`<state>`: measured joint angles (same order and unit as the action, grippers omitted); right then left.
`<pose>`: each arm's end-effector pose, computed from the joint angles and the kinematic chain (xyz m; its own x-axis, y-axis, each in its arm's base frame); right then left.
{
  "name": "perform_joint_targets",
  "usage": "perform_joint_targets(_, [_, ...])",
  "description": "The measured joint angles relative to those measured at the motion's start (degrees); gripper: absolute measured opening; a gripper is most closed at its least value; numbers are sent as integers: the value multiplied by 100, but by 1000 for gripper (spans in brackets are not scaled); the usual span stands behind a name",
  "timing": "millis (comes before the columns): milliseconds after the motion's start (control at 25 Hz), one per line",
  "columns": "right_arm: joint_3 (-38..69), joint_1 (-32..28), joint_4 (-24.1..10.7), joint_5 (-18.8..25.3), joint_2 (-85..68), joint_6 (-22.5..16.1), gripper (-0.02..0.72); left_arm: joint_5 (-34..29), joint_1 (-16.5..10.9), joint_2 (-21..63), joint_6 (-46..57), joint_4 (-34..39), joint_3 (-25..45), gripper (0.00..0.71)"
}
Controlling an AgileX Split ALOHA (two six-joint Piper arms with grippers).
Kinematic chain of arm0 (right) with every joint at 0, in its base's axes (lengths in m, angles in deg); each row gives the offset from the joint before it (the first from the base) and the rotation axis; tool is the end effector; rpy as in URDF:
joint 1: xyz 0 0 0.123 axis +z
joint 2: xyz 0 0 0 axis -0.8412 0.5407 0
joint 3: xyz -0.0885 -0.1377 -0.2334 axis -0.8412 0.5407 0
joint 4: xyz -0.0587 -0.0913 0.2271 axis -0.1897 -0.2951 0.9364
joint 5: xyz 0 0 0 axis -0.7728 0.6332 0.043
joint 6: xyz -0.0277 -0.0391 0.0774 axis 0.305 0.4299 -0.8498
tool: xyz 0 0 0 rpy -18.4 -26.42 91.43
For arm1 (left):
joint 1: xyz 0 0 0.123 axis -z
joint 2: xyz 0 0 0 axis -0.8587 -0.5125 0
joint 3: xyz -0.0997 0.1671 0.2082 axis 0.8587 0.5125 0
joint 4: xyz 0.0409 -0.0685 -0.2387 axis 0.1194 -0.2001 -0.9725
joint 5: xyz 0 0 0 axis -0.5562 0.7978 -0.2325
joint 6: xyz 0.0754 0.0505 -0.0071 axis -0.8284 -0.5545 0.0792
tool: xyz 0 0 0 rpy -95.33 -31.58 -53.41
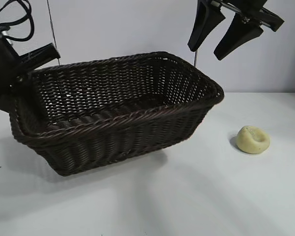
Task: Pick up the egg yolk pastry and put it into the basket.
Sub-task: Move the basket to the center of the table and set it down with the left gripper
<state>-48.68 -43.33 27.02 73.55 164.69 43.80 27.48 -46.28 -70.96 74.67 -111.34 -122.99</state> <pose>0.3650 0.1189 0.3099 -0.9046 -0.1744 -0.3889 -0.3023 0.9058 0.2968 0.3671 -0.1181 0.2073 -0.9976 -0.0449 -0.0520 -0.0209 0.9198 -0.3918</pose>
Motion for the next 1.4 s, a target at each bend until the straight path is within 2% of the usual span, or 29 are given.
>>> perform_joint_targets(280, [0, 0, 0, 2, 0, 0, 413, -378, 0, -538, -600, 34, -661, 102])
perform_joint_targets(560, [0, 0, 0, 26, 0, 0, 413, -402, 0, -798, -718, 113, -674, 102])
perform_joint_targets(800, [0, 0, 0, 26, 0, 0, 413, -134, 0, -992, -774, 133, -674, 102])
perform_joint_targets(1400, [0, 0, 0, 37, 0, 0, 413, 72, 0, -1011, -853, 143, -674, 102])
